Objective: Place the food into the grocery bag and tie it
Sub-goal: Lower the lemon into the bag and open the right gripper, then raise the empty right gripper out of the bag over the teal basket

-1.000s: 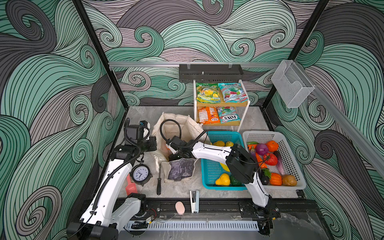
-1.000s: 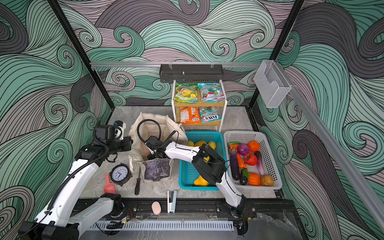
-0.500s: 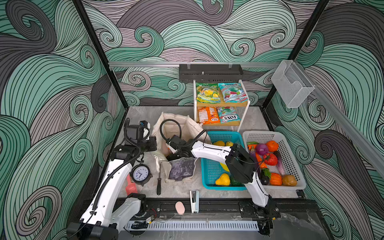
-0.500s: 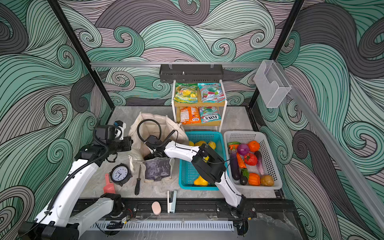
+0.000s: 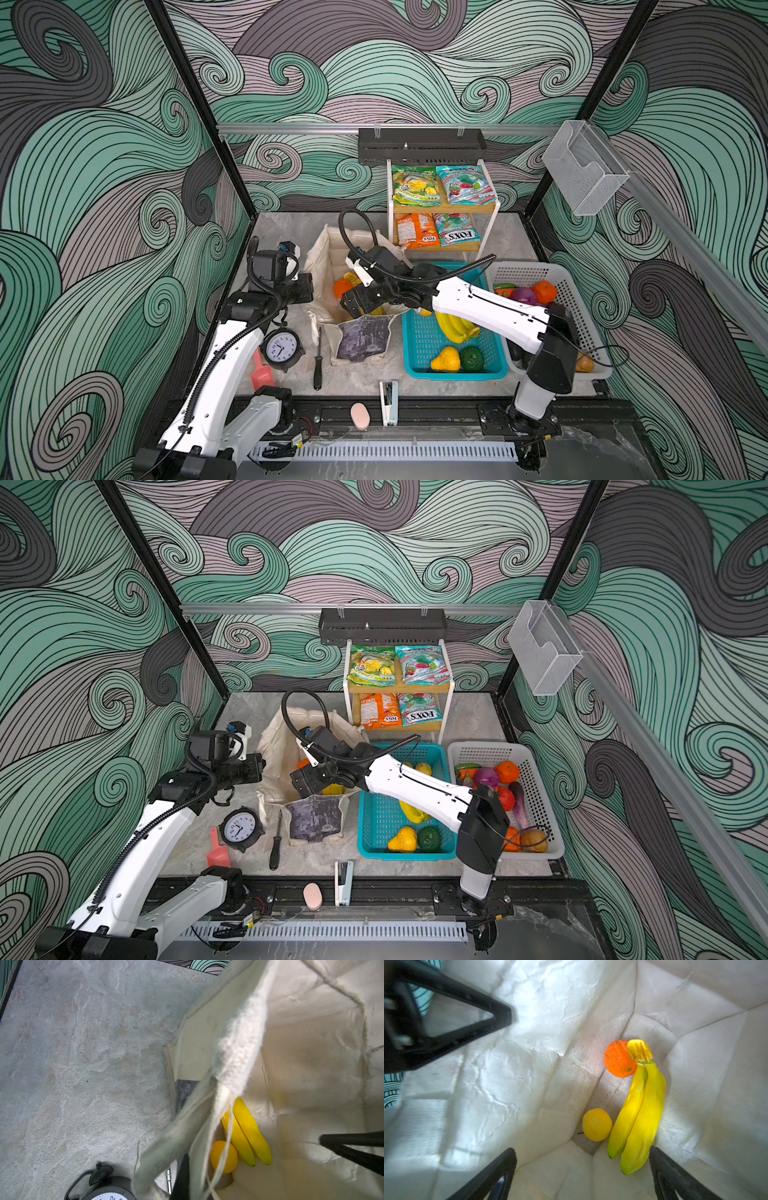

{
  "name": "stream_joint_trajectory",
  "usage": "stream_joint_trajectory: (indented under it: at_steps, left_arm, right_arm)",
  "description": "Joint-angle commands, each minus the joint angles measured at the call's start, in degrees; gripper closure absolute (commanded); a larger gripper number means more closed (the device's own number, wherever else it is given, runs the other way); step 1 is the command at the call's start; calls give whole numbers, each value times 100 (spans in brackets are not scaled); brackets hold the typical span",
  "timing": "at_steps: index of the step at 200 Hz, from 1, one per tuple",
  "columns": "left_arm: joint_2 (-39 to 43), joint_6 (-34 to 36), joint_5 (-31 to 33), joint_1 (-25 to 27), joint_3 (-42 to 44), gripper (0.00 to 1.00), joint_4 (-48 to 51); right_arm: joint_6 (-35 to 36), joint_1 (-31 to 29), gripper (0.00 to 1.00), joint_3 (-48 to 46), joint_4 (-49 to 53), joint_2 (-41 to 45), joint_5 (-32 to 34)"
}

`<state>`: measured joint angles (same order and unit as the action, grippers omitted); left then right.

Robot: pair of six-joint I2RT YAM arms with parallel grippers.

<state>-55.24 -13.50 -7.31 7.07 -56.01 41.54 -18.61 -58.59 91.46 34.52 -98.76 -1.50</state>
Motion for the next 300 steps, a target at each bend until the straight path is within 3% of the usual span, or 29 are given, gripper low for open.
stream_joint_trajectory:
  at_steps: [1,68,103,117,141,157,178,202,230,247,300]
  left_arm:
    - [100,35,8,-64,-11,100,-6]
    - [75,24,11,-65,-4,100,-2]
    - [65,18,13,-65,2,100,-7]
    - [64,29,28,-63,1,100,-3]
    - [49,16,42,-65,2,100,-3]
    - [14,18,43,-65,2,100,-5]
    - [-57,8,11,-65,-23,100,38]
    - [-60,-115,56,-65,-98,100,-84]
    - [-398,-240,400,-52,-629,100,267]
    - [-569,-174,678,-52,-986,100,633]
    - [-601,180,2464,-30,-1377,100,1291]
  right_arm:
    - [37,160,1,-339,151,477,294]
    - [-29,1288,0,-1840,-16,2257,365]
    - [-191,1881,2,-2445,-343,2598,176]
    - [-315,1999,9,-2585,-511,2481,-68]
    - [-603,2026,40,-2935,-1086,2338,-176]
    - [-891,2018,42,-3360,-1971,2348,-433]
    - [-969,1925,43,-3248,-2028,2038,-606]
    - [-742,1644,74,-2956,-1912,1783,-444]
    - [-369,1371,100,-2512,-1536,1838,41]
    - [-182,1368,100,-2282,-1149,1895,235]
    - [188,1363,100,-1757,78,2067,1198]
